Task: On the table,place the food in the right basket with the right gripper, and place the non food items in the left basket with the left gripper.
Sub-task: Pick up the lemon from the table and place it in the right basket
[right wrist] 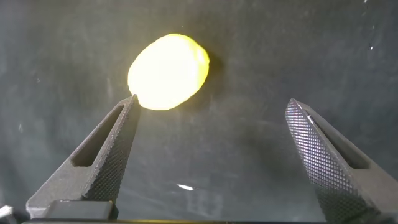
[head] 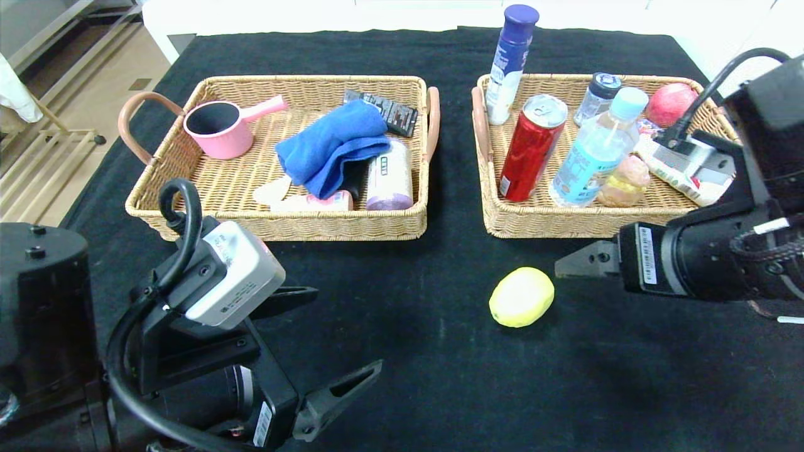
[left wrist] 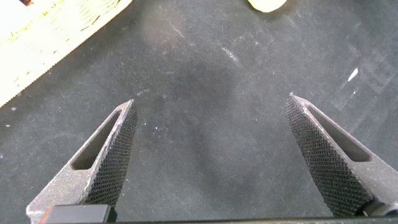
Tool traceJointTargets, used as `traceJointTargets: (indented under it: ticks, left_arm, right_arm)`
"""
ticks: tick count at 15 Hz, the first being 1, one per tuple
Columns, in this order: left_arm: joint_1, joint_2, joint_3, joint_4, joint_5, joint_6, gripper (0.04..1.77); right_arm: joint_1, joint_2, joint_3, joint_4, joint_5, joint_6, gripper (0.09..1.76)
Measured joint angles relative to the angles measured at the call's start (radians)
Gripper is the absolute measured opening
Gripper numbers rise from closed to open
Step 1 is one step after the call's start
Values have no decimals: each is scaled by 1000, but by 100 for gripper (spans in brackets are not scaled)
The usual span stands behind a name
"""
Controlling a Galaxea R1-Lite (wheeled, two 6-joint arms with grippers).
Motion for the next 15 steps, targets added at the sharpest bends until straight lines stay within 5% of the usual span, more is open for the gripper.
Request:
traceJointTargets:
  ticks: [7, 15]
  left_arm:
    - [1, -27, -2, 1, -1, 22, 172]
    - [33, -72, -29, 14, -6, 37, 172]
  right_arm:
    - [86, 208, -257, 196, -69, 111, 171]
    - [101, 339, -420, 277, -70, 209, 171]
